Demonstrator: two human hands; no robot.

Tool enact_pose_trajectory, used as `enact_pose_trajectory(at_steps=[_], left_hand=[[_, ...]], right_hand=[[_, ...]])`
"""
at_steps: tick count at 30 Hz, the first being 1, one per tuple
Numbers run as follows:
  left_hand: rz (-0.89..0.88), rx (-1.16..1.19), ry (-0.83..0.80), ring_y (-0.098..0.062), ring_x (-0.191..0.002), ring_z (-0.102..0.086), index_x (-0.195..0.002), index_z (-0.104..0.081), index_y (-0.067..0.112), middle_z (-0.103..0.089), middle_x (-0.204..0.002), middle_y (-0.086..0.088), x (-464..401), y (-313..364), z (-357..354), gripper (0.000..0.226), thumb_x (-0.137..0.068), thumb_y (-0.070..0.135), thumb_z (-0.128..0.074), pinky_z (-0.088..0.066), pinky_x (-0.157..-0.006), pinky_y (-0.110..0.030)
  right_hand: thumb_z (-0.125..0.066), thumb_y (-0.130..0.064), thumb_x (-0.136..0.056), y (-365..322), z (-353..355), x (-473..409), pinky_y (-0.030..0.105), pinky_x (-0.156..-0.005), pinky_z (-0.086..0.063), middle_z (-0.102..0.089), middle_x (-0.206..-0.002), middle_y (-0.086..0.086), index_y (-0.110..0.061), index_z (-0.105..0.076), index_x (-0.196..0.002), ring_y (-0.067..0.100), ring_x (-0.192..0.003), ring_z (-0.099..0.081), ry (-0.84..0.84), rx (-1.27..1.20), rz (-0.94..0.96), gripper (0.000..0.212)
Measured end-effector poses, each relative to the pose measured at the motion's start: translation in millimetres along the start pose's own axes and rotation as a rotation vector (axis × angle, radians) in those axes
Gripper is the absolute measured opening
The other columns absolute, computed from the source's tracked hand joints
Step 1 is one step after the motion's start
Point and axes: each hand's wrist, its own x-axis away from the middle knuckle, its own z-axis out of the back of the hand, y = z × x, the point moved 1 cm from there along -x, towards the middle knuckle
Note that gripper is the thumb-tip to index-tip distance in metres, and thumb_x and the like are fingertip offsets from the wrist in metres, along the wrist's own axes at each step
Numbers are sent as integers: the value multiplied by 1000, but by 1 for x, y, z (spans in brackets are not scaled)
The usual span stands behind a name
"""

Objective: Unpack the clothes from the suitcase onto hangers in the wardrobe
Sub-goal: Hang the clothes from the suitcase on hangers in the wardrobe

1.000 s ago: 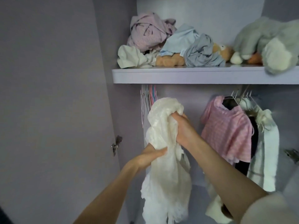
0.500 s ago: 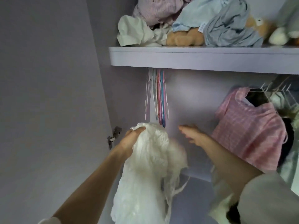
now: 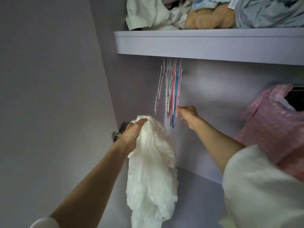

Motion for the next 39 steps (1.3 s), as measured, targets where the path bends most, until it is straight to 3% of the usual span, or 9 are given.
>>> enact_pose_trajectory(at_steps=[6,10,14,18,21,24,28,33,39], left_hand=[[52,-11,-60,-24,-78,-66,-123,-53,5,-67,-93,-12,-4,-3,-2,40,-90,27,-56,-50,-62,-29],[46,2,-99,-25,-82,-66,-125,-51,5,-66,-101,-15,-4,-4,-11,40,-91,26,-55,-50,-62,-30],[74,28,-148,-22,-81,-67,-126,-50,6,-67,-103,-15,-2,-10,-18,38,-93,24,-53,-52,-57,-28],[124,113,-273,-18,-83,-64,-123,-53,3,-67,-95,-10,9,-16,-22,33,-97,21,-44,-50,-63,-27],[136,213,-380,-18,-83,-64,-123,-53,6,-67,-92,-8,14,-28,-21,34,-101,25,-34,-54,-65,-28],[162,290,-411,-17,-76,-67,-116,-56,8,-69,-87,-8,16,-44,-16,36,-101,31,-32,-55,-59,-26],[184,321,-444,-17,-61,-69,-89,-59,8,-69,-64,-6,18,-75,-13,46,-101,39,-26,-46,-67,-33],[221,173,-550,-25,-92,-66,-106,-61,2,-67,-98,-15,27,-100,-7,47,-84,44,-57,-48,-88,-38],[180,-66,-650,-19,-64,-67,-86,-56,0,-63,-71,-11,34,-113,-11,14,-81,4,-44,-55,-59,-26]], right_hand=[[-37,-8,-95,1,7,-5,12,-31,-32,-55,-68,6,-6,-49,-83,10,-34,-45,43,-75,70,17],[-35,-1,-93,-1,28,-4,32,-69,-55,-52,-68,8,-5,-46,-91,19,-49,-55,120,-84,133,12],[-36,-4,-92,4,48,0,14,-47,-51,-51,-91,11,-5,-46,-93,23,-58,-64,225,-91,159,11],[-38,-10,-92,31,62,10,19,-46,-50,-49,-72,5,-6,-45,-83,37,-72,-68,288,0,144,12],[-47,-17,-93,58,73,27,40,-62,-55,-45,-41,-5,-12,-44,-66,29,-54,-65,334,15,158,28],[-51,-21,-94,95,81,57,24,-46,-50,-42,-48,-4,-15,-45,-65,3,-29,-50,395,43,194,30],[-41,-15,-98,169,82,107,26,-49,-54,-45,-66,7,-25,-51,-83,9,-39,-54,241,13,87,20],[-36,-20,-99,228,79,155,32,-51,-51,-56,-65,9,-15,-55,-104,24,-53,-55,50,142,-159,20],[-25,-19,-100,254,75,188,18,-39,-37,-55,-78,1,-9,-48,-117,8,-35,-54,-140,463,-366,31]])
